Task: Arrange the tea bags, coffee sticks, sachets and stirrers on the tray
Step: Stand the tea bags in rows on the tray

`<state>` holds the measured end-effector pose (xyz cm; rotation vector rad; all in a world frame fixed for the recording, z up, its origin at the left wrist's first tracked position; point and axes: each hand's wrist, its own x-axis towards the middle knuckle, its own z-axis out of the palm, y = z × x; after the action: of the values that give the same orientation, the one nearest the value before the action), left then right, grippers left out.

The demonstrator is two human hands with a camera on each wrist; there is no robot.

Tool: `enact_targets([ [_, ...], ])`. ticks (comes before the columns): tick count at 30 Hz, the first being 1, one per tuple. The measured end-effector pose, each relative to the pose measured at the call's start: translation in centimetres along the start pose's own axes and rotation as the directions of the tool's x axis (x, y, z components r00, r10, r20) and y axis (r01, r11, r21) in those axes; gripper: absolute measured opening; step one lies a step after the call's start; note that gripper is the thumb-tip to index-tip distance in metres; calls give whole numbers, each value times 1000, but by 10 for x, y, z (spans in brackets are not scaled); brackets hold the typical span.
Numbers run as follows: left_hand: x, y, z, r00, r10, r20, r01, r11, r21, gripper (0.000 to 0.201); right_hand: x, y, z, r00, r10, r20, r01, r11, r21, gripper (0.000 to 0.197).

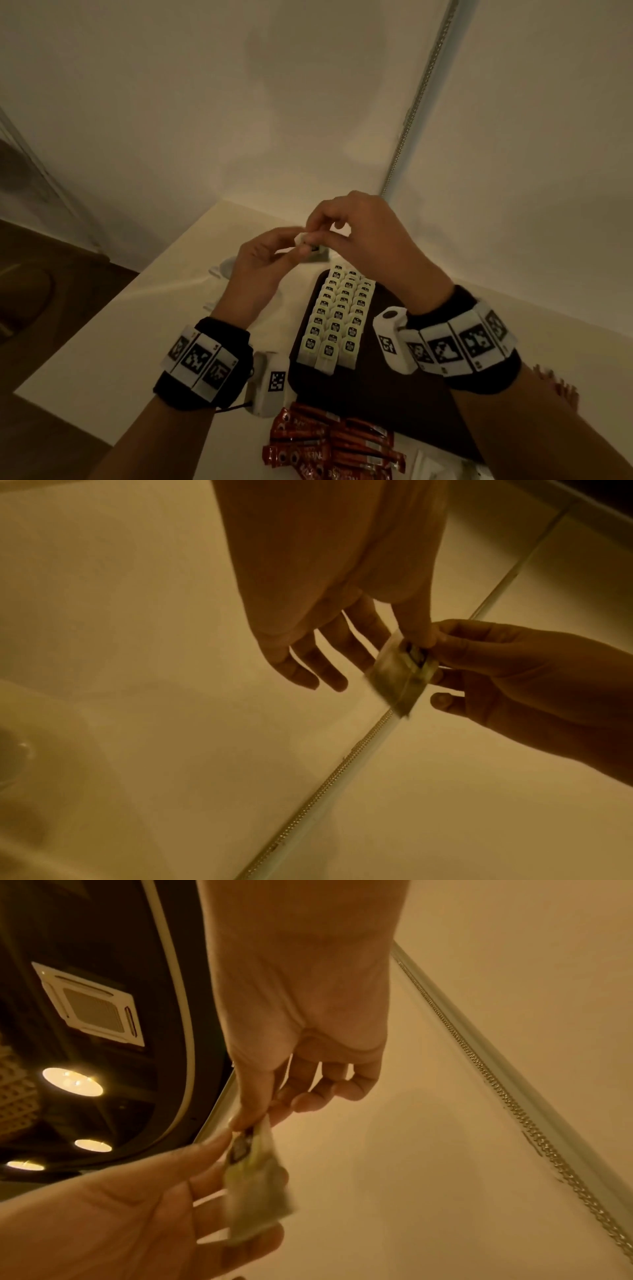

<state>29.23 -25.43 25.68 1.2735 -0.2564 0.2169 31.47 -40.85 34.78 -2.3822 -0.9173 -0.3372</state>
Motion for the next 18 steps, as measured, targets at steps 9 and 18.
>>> enact_targets([
  [9, -8, 1, 14, 982, -175, 77, 190, 943, -273, 10, 6, -10, -8, 991, 130, 24, -131, 990, 53, 7],
  [18, -19, -2, 25, 946, -266, 187, 325, 747, -580, 41, 16, -14, 3, 970, 241, -42, -232, 960, 160, 5],
])
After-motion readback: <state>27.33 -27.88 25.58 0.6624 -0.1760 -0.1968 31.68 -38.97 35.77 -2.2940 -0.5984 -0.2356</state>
